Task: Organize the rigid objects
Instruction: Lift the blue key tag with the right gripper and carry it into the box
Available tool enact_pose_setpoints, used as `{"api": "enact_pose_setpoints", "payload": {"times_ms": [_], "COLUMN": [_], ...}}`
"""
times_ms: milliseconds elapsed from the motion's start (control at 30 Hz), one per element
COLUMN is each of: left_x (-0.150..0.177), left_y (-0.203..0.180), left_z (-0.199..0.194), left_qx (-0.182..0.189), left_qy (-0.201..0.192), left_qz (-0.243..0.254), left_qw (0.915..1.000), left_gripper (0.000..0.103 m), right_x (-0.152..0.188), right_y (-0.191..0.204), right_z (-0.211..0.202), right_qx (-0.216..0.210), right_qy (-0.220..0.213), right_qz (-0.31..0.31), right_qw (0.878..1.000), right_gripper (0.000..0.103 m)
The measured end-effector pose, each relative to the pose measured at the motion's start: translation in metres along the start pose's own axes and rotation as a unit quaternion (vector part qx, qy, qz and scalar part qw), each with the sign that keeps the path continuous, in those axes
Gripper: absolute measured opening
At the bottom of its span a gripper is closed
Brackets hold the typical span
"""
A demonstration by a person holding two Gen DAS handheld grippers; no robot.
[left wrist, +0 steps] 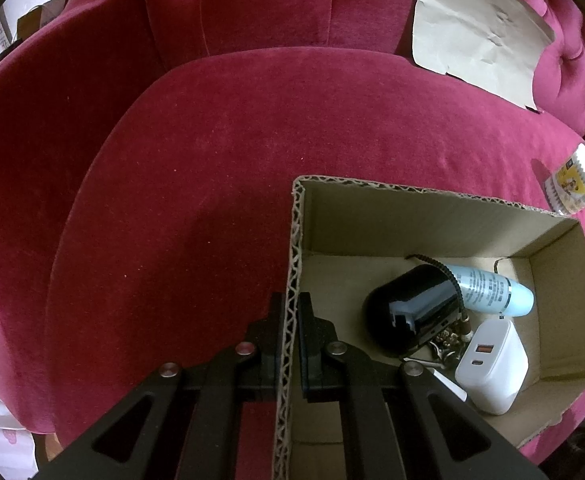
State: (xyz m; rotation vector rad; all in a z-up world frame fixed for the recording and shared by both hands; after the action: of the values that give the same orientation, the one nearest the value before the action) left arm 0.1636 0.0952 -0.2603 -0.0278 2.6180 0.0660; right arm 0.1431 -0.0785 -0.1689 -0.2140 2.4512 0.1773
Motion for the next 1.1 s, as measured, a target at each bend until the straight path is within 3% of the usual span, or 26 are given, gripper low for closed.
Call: {"api": "enact_pose_setpoints", "payload": {"times_ms": [1100], "left_x": [-0.001], "left_y": [0.003], "left_z": [0.0], "left_qx": [0.007], "left_qy": [0.001], "left_qz": [-0.001], "left_qw": [1.0], "left_gripper": [0.005], "right_x": [-0.017], "right_y": [0.084], "right_z": [0.043], "right_qx": [-0.067], "right_qy": [0.015], "right_qz": [-0.009], "right_qw": [0.998], "right_gripper": [0.028]}}
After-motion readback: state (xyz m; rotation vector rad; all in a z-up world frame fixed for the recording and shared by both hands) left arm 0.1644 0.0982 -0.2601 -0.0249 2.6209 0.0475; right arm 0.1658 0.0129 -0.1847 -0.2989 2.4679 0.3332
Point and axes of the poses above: each gripper's, at about its wrist camera, not at the fingertips, and z roughly the way its jaws point, y to its left, x to its underside, the point moved 4 cm from there along z, roughly the way its jaws point, and after that the axes turned 5 degrees about -y, right-handed, at the moved point
